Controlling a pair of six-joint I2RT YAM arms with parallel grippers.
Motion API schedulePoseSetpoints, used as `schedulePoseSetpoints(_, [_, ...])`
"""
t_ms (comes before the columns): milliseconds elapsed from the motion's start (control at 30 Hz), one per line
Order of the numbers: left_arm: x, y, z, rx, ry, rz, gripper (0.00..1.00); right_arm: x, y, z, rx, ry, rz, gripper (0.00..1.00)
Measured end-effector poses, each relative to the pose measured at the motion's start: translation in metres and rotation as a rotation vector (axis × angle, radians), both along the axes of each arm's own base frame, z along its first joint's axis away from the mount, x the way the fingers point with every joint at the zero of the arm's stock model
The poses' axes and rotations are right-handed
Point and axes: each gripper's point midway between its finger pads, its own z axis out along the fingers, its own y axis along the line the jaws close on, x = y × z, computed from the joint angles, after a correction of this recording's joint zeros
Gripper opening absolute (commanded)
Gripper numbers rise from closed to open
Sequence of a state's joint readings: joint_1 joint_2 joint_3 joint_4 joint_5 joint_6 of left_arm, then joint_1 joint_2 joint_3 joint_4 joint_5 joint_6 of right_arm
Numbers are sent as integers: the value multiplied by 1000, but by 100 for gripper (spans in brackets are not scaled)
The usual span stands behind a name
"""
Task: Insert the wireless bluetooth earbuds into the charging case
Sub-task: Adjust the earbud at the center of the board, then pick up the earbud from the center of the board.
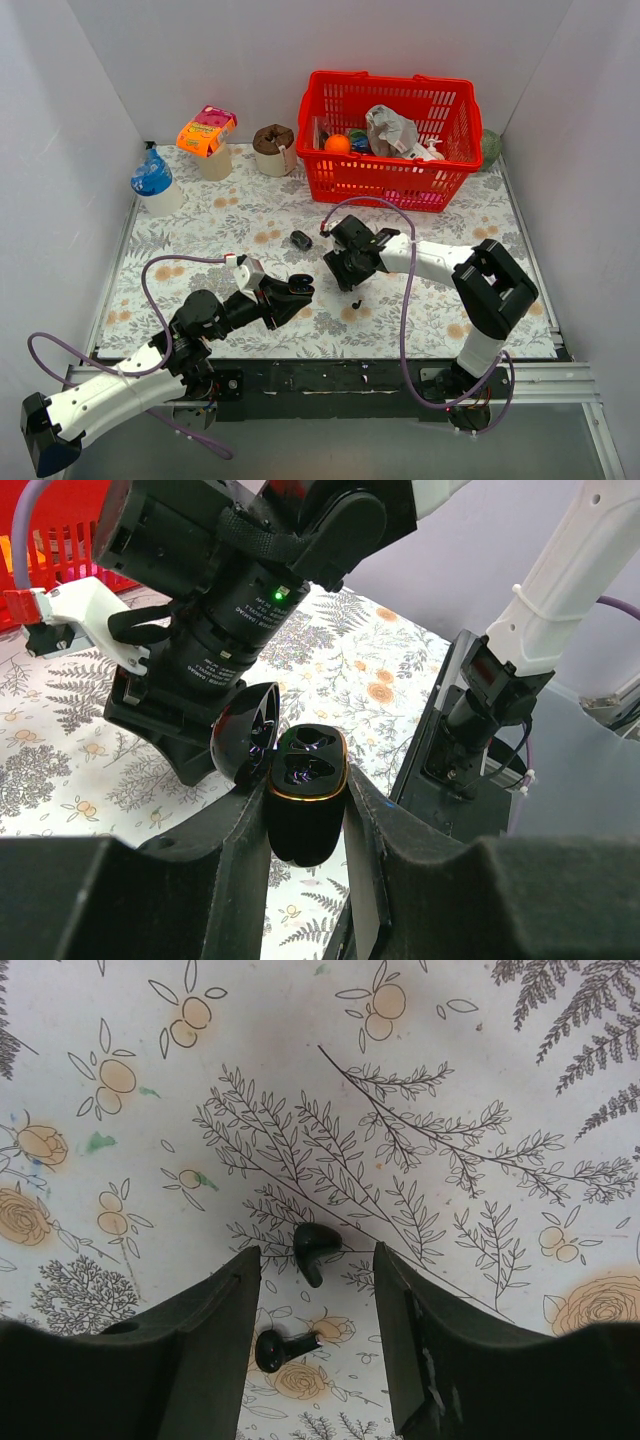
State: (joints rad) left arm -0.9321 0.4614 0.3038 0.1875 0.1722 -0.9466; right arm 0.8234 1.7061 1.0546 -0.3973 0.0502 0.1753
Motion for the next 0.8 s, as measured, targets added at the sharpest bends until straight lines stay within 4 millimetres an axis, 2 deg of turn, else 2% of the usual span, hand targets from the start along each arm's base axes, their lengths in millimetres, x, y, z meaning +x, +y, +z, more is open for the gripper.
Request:
schedulePoseSetpoints(533, [0,0,0,-1,3,0,0,-1,3,-10,-35,22,11,53])
schedulePoseSetpoints(800, [0,0,0,-2,3,0,0,-1,3,-10,-35,22,12,45])
